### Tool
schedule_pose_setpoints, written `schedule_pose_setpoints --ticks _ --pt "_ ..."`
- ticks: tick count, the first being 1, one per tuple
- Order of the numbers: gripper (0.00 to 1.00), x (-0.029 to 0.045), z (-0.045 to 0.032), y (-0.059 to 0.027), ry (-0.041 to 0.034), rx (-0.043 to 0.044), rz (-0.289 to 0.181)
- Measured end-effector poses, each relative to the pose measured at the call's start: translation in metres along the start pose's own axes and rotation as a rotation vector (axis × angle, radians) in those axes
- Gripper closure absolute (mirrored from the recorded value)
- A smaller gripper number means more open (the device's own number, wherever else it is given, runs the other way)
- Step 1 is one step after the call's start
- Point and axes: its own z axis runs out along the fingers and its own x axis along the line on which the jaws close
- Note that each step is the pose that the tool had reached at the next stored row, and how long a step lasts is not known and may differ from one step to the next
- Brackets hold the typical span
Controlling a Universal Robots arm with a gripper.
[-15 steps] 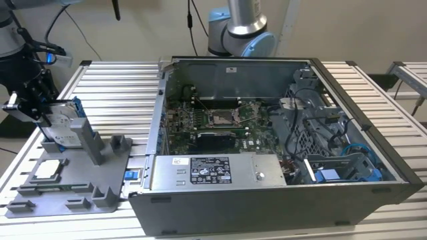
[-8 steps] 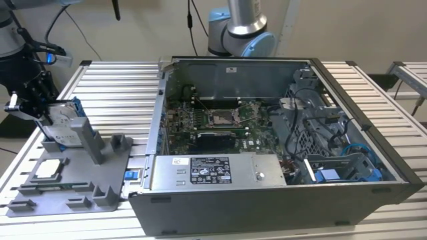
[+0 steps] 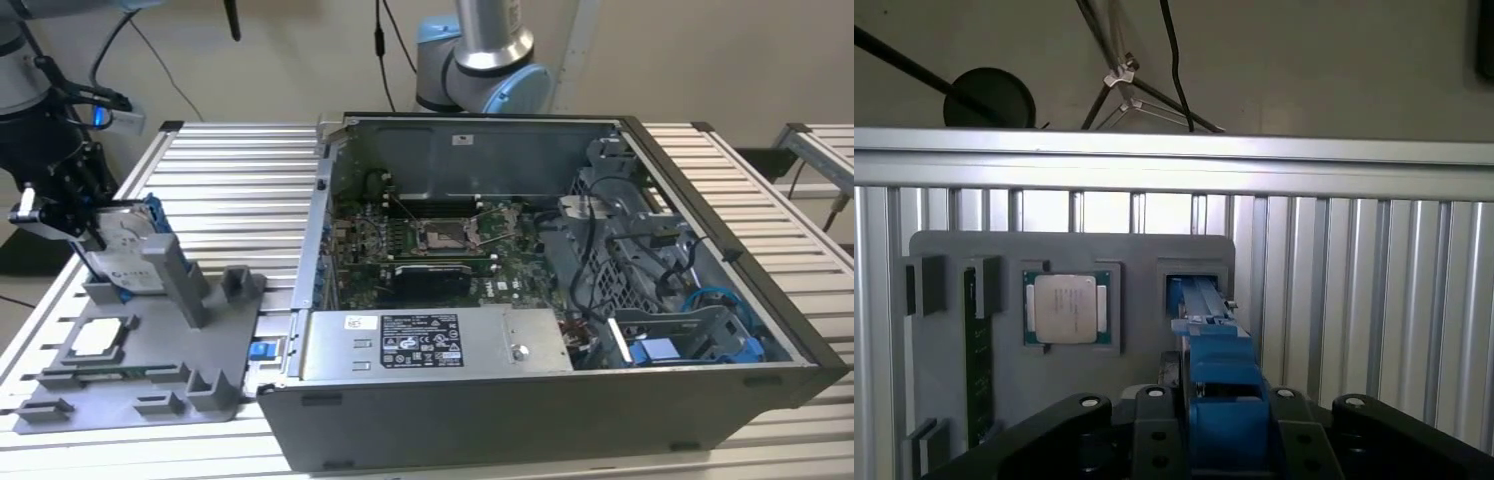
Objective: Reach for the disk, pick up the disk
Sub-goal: 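Pick up the disk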
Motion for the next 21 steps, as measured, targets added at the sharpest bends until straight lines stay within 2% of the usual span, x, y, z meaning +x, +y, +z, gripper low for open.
schedule_pose_setpoints --ticks 19,21 --pt "1.0 0.0 0.0005 0.0 -0.0002 0.0 0.0" --pt "1.0 0.0 0.0006 0.0 -0.0069 0.0003 0.0"
